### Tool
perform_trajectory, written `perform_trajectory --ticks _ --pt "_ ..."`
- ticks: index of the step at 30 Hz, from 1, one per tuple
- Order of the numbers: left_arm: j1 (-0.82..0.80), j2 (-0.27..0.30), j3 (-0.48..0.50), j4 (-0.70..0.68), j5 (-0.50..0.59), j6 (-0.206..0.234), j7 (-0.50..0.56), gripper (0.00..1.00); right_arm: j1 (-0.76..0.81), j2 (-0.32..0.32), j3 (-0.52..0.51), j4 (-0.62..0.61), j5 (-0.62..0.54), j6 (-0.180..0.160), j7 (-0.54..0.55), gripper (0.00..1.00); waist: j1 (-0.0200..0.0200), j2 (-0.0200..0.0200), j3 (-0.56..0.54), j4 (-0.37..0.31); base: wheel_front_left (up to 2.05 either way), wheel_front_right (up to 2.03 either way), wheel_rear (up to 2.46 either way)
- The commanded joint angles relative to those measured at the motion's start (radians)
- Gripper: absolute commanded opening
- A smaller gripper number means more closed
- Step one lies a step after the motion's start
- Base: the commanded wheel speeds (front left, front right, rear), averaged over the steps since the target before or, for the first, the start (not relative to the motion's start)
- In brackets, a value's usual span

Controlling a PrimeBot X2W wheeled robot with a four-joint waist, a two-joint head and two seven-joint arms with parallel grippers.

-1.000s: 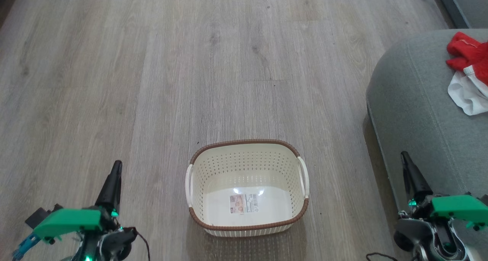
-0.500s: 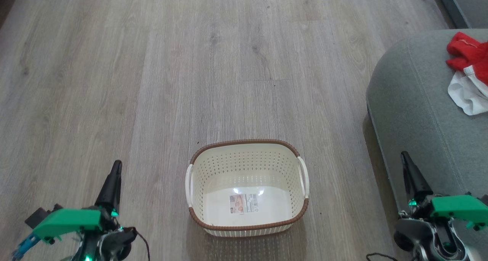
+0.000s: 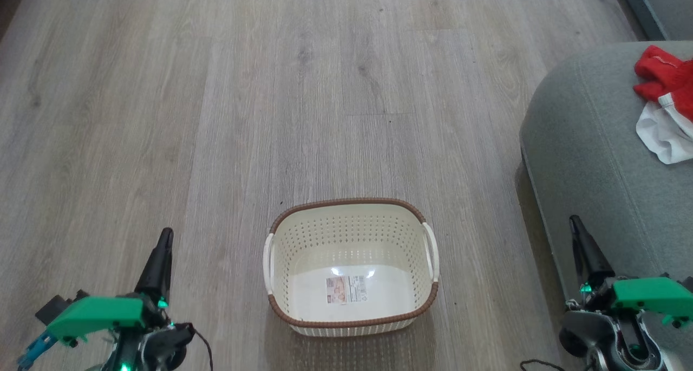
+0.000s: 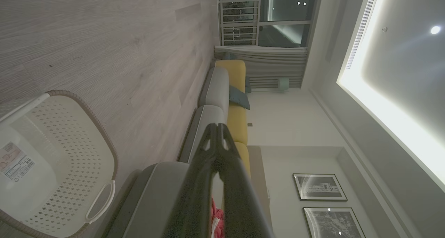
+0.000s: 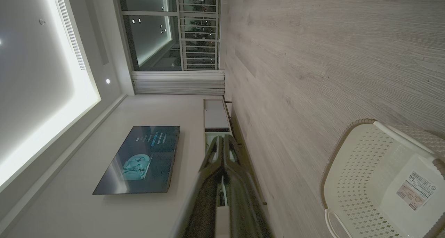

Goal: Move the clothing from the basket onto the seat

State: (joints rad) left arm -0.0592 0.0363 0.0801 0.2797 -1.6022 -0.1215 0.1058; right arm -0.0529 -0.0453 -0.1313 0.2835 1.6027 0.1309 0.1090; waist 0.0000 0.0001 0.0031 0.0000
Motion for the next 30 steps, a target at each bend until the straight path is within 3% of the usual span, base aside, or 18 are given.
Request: perform_trajectory --ticks 1,30 --pt "-0.049 0.014 0.034 -0.034 -0.006 -0.009 0.008 0.00 -0.055 -0.005 0.017 -0.039 0.006 0.000 0.004 0.00 0.0000 -0.0001 0.000 0.000 0.00 0.00 0.00" --pt "-0.049 0.014 0.034 -0.034 -0.006 -0.009 0.008 0.00 -0.055 -0.005 0.017 -0.039 0.006 0.000 0.004 0.00 0.0000 -0.0001 0.000 0.000 0.00 0.00 0.00"
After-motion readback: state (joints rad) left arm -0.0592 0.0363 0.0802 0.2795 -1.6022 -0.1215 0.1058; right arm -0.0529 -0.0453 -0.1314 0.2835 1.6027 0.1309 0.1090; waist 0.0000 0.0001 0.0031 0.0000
